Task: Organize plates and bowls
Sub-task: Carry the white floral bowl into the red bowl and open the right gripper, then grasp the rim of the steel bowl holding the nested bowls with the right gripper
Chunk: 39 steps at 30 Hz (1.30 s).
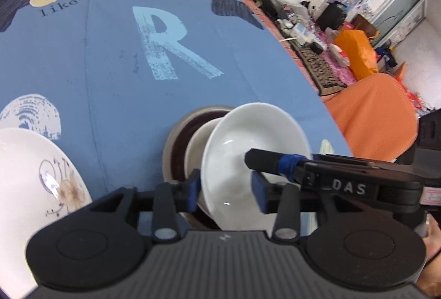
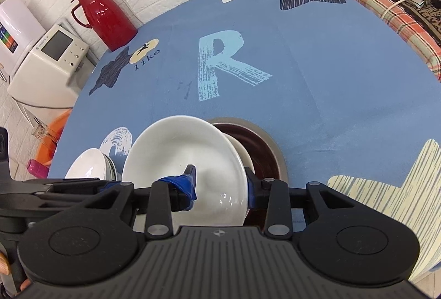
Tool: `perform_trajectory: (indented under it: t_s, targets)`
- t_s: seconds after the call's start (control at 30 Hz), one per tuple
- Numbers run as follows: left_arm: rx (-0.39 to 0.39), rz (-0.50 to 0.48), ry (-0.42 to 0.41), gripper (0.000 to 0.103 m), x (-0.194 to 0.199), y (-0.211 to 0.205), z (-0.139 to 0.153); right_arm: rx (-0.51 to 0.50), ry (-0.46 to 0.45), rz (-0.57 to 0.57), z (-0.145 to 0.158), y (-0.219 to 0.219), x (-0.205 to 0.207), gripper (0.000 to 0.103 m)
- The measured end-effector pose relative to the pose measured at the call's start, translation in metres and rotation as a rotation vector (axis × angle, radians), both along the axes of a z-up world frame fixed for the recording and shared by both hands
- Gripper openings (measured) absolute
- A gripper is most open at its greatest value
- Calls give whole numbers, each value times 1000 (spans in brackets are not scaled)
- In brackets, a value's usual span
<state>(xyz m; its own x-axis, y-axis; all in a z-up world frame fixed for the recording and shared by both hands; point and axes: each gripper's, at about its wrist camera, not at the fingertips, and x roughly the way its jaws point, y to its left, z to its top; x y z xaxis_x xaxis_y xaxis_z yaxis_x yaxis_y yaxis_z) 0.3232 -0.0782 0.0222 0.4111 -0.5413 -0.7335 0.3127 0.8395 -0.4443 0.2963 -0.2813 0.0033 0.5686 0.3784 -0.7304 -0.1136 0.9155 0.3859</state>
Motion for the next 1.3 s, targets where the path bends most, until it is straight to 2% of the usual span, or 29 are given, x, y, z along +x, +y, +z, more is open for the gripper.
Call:
perform_trajectory:
  t_s: [0.07, 0.1, 0.23, 0.33, 0.57, 0.67, 0.73, 0.87, 0.97, 1.17, 1.3]
  targets:
    - [8, -1, -7, 65, -5, 1, 7, -4, -5, -13, 4, -3, 0, 19]
    - [34, 3, -13, 65, -6, 1, 10, -7, -9, -21, 6, -4, 0, 20]
    - [10, 7, -44, 65, -10, 13, 25, -9, -29, -57, 12, -10, 0, 23]
    - [29, 36, -89, 65, -13, 23, 35, 11, -50, -74, 18, -18, -4, 23]
    - [16, 74, -115, 66, -28, 43, 34, 18, -152, -117, 33, -30, -36, 23]
    - [52, 72, -135, 65, -37, 50, 32, -31, -125, -204, 29, -34, -53, 23]
    - [71, 74, -158, 66, -42, 55, 31, -18, -115, -263, 23, -39, -65, 23]
    - [113, 124, -218, 66, -52, 61, 32, -31, -143, -240, 14, -39, -82, 23]
    - [137, 175, -265, 67, -56, 57, 35, 4, -140, -237, 7, -41, -86, 23]
    - [177, 201, -307, 68, -54, 44, 35, 43, -22, -209, -10, -43, -71, 23]
    - [232, 203, -312, 68, -47, 42, 32, 43, -4, -194, -14, -47, -68, 23]
